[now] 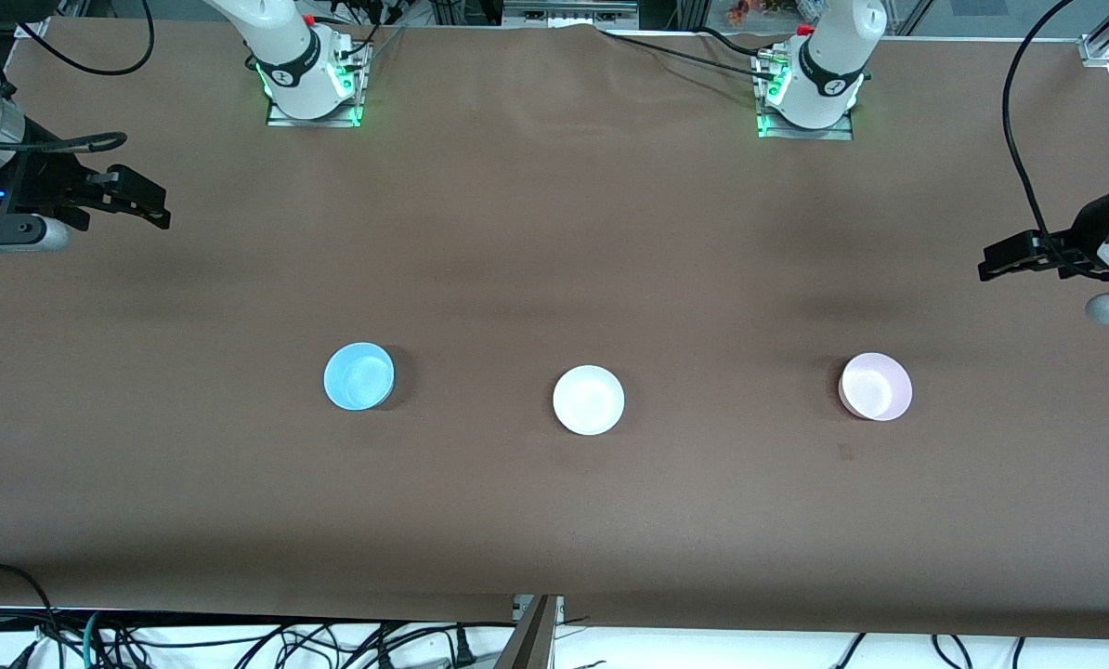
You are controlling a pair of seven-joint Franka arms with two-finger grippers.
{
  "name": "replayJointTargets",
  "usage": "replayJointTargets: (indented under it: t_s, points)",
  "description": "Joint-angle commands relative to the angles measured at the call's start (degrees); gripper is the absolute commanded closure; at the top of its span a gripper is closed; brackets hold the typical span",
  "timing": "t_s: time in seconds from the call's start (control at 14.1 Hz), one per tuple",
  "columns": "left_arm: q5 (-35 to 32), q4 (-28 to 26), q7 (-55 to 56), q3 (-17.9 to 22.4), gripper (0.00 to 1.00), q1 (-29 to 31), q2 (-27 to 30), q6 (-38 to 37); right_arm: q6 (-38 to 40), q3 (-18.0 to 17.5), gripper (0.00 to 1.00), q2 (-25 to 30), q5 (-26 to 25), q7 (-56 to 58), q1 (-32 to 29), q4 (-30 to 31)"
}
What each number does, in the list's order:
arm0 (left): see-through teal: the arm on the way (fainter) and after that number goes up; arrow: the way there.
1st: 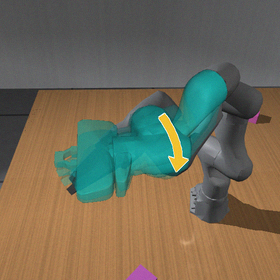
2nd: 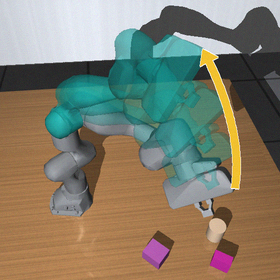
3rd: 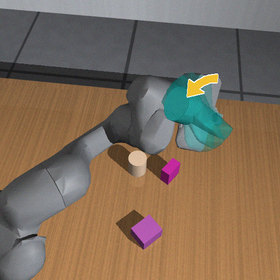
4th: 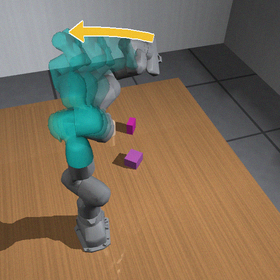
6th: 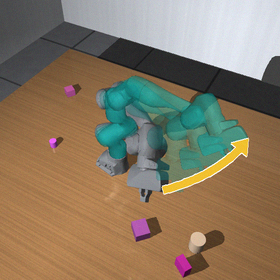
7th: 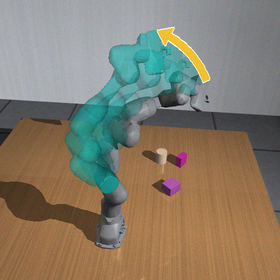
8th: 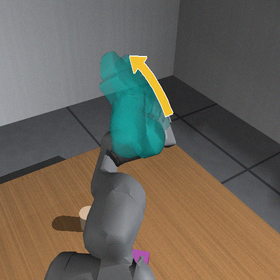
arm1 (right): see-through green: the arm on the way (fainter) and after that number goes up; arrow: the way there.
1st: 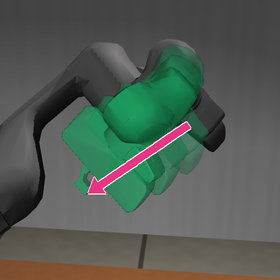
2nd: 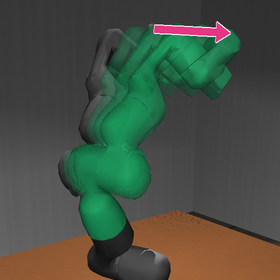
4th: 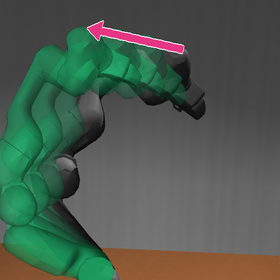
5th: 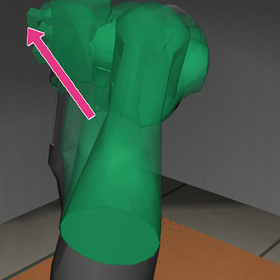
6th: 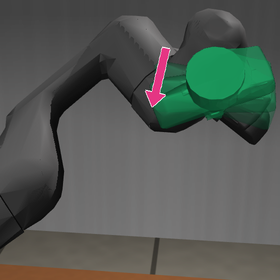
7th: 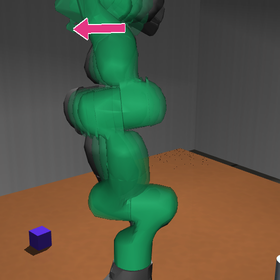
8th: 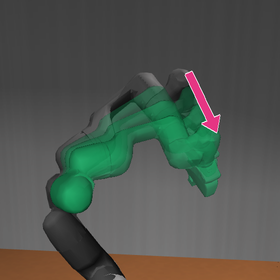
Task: Stack pink and blue bowls on white bowl
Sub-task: 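Move the left gripper toward the pink bowl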
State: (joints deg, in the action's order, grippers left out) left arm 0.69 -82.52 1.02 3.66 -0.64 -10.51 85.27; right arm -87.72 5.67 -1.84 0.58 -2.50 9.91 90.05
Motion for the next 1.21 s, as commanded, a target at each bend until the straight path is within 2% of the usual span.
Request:
replayJointTargets:
  t_s: [0.0,0.28,0.43,0.64,1.14]
  points:
    - [0.72,0.17,0.3,-0.14,0.0,0.2,0.05,-0.46,1.67,-0.22,0.0,-0.1,0.12,-0.75,-0.25,-1.28]
    - [0.89,-0.1,-0.41,0.03,0.0,0.37,-2.05,0.59,1.76,-0.22,0.0,-0.09,0.21,-0.75,-0.25,-1.19]
    - [2.11,-0.8,-0.5,0.12,0.0,1.6,-4.16,4.62,1.5,-0.22,0.0,-0.09,0.48,-0.75,-0.24,-1.19]
    - [5.28,-0.71,-0.5,0.12,0.0,3.27,-9.95,9.37,1.41,-0.22,0.0,-0.01,0.56,-0.84,-0.24,-1.19]
    - [5.55,-1.06,-2.42,0.12,0.0,4.15,-23.31,22.73,1.41,-0.22,0.0,-0.01,0.65,-0.84,-0.24,-1.19]
